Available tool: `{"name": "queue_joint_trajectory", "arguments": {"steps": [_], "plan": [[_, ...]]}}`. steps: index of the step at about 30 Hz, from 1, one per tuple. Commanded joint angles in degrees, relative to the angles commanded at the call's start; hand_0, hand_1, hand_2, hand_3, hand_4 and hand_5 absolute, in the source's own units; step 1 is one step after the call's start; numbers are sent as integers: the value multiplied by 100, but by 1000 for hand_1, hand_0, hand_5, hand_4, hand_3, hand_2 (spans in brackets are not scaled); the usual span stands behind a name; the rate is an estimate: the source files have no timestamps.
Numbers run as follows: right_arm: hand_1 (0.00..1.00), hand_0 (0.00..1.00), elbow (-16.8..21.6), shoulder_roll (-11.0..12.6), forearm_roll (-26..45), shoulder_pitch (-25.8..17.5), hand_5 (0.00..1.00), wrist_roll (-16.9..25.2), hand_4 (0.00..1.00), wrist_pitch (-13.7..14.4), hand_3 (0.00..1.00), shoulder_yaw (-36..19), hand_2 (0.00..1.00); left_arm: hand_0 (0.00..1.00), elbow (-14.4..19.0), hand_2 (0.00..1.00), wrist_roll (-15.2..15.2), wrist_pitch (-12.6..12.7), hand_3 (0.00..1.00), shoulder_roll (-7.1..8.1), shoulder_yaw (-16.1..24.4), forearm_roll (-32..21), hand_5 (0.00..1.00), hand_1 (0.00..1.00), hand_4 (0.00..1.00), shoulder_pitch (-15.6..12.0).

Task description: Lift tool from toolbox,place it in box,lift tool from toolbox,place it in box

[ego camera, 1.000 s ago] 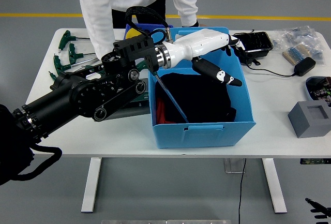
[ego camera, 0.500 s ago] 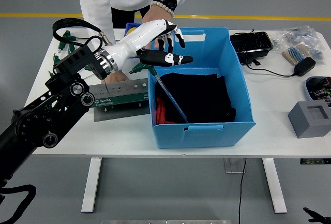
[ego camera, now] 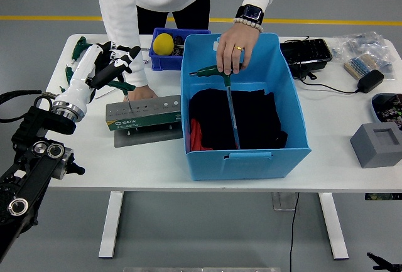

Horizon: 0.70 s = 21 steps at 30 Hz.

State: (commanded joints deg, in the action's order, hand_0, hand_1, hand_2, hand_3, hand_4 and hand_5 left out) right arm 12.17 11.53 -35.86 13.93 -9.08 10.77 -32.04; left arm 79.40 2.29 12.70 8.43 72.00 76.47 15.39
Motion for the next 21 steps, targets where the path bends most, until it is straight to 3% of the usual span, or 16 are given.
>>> {"name": "queue_joint_trajectory", "arguments": {"steps": [5, 8, 12, 13, 21], "plan": [[596, 624, -2, 4, 94, 17, 651, 22, 787, 11, 546, 47, 659, 205, -6, 409, -661, 922, 641, -120, -304, -1192, 693, 242, 863, -480], [596, 624, -4, 3, 104, 21, 651, 25, 787, 12, 546, 53, 659, 218, -54, 435, -1092, 1254, 674, -230, -368, -1899, 703, 252, 873, -727], [596, 624, -7, -1, 77, 21, 651, 21, 787, 11, 546, 36, 659, 218, -110, 435, -1487, 1367, 674, -278, -474, -2868, 703, 252, 873, -912], [597, 623, -7, -1, 71, 21, 651, 20, 787, 9, 546, 33, 659, 216, -118, 455, -1506, 1366, 717, -278, -490, -3125, 703, 252, 864, -922], [598, 623, -8, -8, -15, 18, 651, 0, 785, -5, 546, -6, 661, 217, -384, 478, -1302, 1062, 764, -221, -792, -5062, 691, 258, 828, -753]]}}
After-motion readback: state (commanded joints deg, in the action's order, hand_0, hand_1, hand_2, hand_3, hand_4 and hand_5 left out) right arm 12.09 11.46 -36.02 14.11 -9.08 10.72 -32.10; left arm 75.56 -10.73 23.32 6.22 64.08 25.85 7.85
